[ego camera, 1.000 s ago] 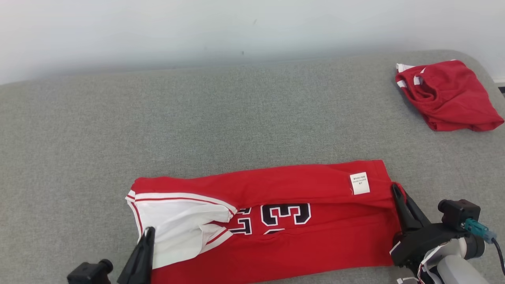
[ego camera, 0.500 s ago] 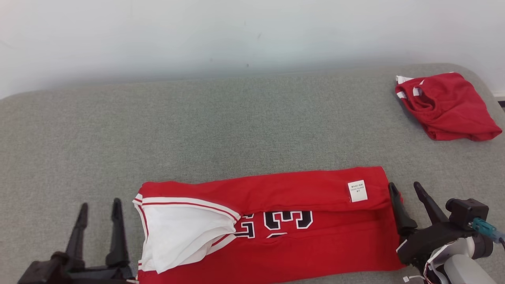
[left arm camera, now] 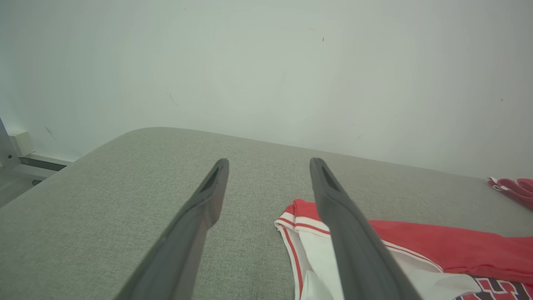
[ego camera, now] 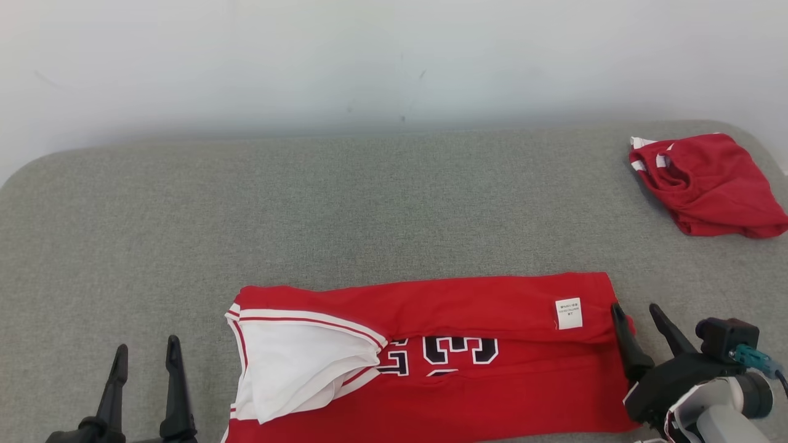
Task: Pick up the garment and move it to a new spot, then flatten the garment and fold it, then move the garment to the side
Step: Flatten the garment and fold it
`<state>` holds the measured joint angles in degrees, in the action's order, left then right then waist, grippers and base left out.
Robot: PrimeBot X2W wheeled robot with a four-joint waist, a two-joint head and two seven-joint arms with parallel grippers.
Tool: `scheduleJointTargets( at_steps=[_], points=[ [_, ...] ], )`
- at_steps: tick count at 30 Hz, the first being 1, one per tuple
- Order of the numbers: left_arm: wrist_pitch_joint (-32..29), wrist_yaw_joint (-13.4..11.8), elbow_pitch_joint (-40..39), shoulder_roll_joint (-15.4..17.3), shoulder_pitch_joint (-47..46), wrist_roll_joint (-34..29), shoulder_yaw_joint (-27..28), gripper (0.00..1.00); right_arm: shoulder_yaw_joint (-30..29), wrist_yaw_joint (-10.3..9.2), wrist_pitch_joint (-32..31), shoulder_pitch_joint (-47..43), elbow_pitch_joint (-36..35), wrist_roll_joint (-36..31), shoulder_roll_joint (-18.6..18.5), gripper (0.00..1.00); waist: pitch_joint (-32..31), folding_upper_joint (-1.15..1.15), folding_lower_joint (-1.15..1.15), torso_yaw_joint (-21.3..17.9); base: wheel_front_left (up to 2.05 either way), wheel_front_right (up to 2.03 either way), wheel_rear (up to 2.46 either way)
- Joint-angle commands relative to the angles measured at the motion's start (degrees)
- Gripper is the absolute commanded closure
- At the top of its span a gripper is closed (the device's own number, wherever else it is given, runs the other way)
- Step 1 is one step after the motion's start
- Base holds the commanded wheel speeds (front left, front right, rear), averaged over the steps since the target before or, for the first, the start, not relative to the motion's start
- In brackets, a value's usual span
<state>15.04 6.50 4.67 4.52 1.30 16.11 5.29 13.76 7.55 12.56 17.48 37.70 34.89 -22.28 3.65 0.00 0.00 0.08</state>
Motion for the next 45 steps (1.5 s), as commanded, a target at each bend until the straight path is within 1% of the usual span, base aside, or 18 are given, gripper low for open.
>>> scheduleJointTargets(
  at_steps=[1,8,15,23,24,25,26,27,29,31,34,39,43,45],
  points=[
    [0.2,0.1,0.2,-0.5,1.0,-0.7,0.3,0.0,0.1,-0.17,-0.4,-0.8,0.6,0.3,-0.1,0.0,-0.3,0.0,0.0,0.0,0.0,0.0,0.0],
    [0.2,0.6,0.0,-1.1,1.5,-1.5,1.2,0.0,0.2,-0.17,-2.5,-0.1,3.7,0.6,1.0,0.0,-0.8,0.0,0.0,-0.4,0.0,0.0,0.0],
    [0.2,1.0,0.2,-1.5,0.7,-2.4,1.0,0.0,1.4,-0.17,-5.3,1.9,10.1,0.9,2.4,0.0,-0.9,0.0,0.0,0.5,0.0,0.0,0.0],
    [0.2,1.0,1.0,-1.6,0.6,-3.2,1.4,0.0,3.3,-0.17,-6.1,3.5,14.7,1.9,3.2,0.0,-1.1,0.0,0.0,1.0,0.0,0.0,0.0],
    [0.2,1.0,1.1,-1.6,0.7,-3.4,1.4,0.0,3.6,-0.17,-6.4,3.7,15.1,2.2,3.3,0.18,-1.2,0.0,0.0,1.0,0.0,0.0,0.0],
    [0.2,1.0,1.2,-1.5,0.9,-3.9,1.5,0.0,3.9,-0.17,-6.7,3.8,15.5,2.5,3.4,0.43,-1.4,0.0,0.0,1.0,0.0,0.0,0.0],
    [0.2,1.0,1.4,-0.9,1.1,-5.0,1.3,0.0,4.2,-0.17,-6.7,4.0,15.8,2.8,3.5,0.84,-1.5,0.0,0.0,1.0,0.0,0.0,0.0],
    [0.2,1.0,1.8,-0.3,1.3,-6.0,1.1,0.0,4.6,-0.17,-6.6,4.1,16.0,3.0,3.5,1.0,-1.7,0.0,0.0,1.0,0.0,0.0,0.0],
    [0.2,1.0,2.0,-0.5,1.5,-6.2,1.3,0.0,5.1,-0.17,-6.2,4.6,16.2,3.4,3.3,1.0,-1.9,0.0,0.0,1.0,0.0,0.0,0.0],
    [0.2,1.0,2.2,-0.6,1.9,-7.0,1.6,0.0,5.1,-0.17,-5.3,5.2,16.5,3.9,2.4,1.0,-2.2,0.0,0.0,0.8,0.0,0.0,0.0],
    [0.2,0.9,2.5,-0.7,2.3,-7.0,1.9,0.0,4.4,-0.18,-3.8,6.3,17.4,4.5,0.3,1.0,-2.7,0.0,0.0,0.6,0.0,0.0,0.0],
    [0.2,0.9,2.5,-0.9,2.7,-7.1,2.9,0.0,3.9,-0.17,-1.3,7.9,19.5,3.0,-4.3,1.0,-3.3,0.0,0.0,0.5,0.0,0.0,0.0],
    [0.2,0.9,2.3,-1.0,3.4,-7.1,4.2,0.0,4.4,-0.17,-0.3,8.6,18.3,2.5,-5.7,1.0,-3.8,0.0,0.0,0.0,0.0,0.0,0.0],
    [0.2,0.9,2.2,-1.2,3.6,-7.0,4.9,0.0,5.4,-0.17,0.1,8.6,16.5,2.3,-5.7,1.0,-4.0,0.0,0.0,-0.4,0.0,0.0,0.0]
  ],
)
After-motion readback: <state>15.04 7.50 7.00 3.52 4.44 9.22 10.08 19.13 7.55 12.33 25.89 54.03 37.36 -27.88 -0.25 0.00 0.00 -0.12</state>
